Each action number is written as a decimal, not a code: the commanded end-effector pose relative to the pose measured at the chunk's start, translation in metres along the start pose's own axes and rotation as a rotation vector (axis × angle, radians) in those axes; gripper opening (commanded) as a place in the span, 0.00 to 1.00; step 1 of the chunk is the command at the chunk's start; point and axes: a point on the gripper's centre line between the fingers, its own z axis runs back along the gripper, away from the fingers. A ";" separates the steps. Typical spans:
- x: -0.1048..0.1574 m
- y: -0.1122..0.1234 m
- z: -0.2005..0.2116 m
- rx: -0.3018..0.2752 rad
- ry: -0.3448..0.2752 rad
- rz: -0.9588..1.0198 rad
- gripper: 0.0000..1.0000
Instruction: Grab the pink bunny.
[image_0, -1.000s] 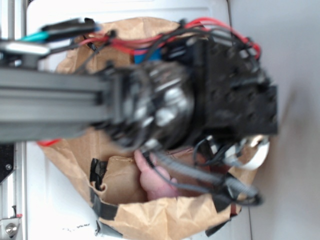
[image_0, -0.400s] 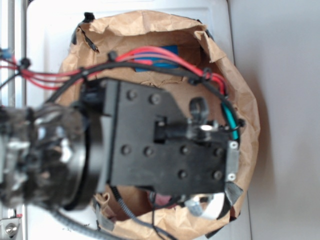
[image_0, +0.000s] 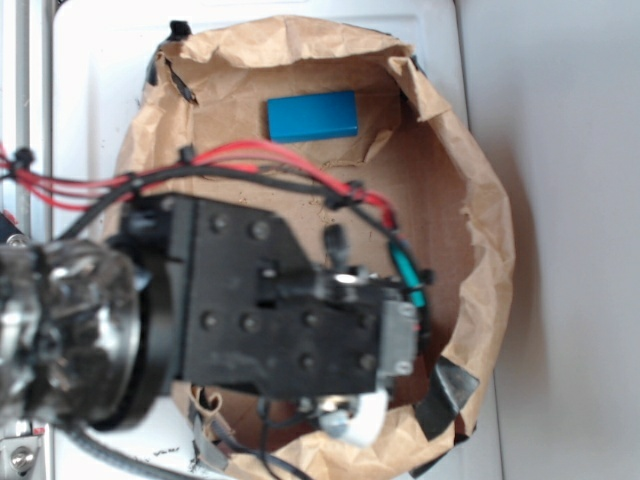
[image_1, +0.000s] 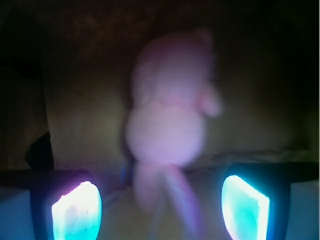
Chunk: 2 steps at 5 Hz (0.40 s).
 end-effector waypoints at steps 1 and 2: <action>0.016 0.002 0.008 0.056 -0.083 -0.013 1.00; 0.020 0.011 0.006 0.081 -0.065 0.011 1.00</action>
